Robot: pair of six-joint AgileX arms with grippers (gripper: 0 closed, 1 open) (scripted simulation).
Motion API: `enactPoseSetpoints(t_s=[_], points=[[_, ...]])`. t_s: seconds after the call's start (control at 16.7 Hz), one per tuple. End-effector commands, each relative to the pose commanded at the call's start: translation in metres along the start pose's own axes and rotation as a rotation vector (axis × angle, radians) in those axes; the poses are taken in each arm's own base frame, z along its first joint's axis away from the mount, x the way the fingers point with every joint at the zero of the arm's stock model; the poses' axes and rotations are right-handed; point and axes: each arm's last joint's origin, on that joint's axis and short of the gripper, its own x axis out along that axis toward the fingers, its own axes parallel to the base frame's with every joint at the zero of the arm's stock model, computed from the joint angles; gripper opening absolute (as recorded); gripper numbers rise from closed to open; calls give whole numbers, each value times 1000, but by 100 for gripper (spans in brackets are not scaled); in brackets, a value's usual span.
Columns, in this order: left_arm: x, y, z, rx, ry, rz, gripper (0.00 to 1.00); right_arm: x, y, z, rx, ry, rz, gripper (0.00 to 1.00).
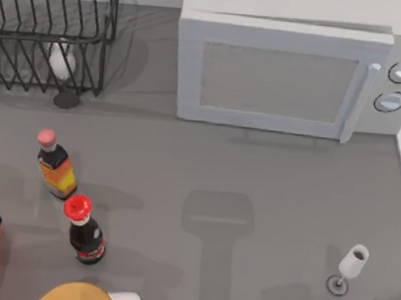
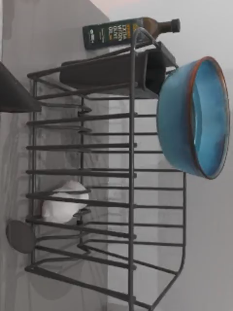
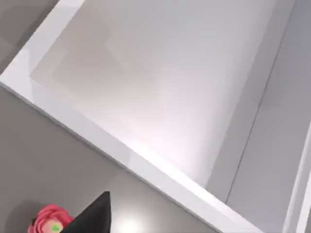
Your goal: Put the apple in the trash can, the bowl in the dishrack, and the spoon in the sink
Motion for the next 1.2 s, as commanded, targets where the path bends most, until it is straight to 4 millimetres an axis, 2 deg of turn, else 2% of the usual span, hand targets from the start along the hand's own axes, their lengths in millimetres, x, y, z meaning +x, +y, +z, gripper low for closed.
enactPoseSetpoints(t_s=[0.24, 0.54, 0.84, 1.2], points=[[0, 0, 0, 0, 0, 0, 100, 24, -27, 1, -342, 210, 291, 100], [0, 0, 0, 0, 0, 0, 100, 53, -59, -4, -614, 270, 627, 100], [0, 0, 0, 0, 0, 0, 100, 69, -78, -9, -726, 245, 786, 100], [0, 0, 0, 0, 0, 0, 100, 70, -77, -8, -735, 241, 790, 100]])
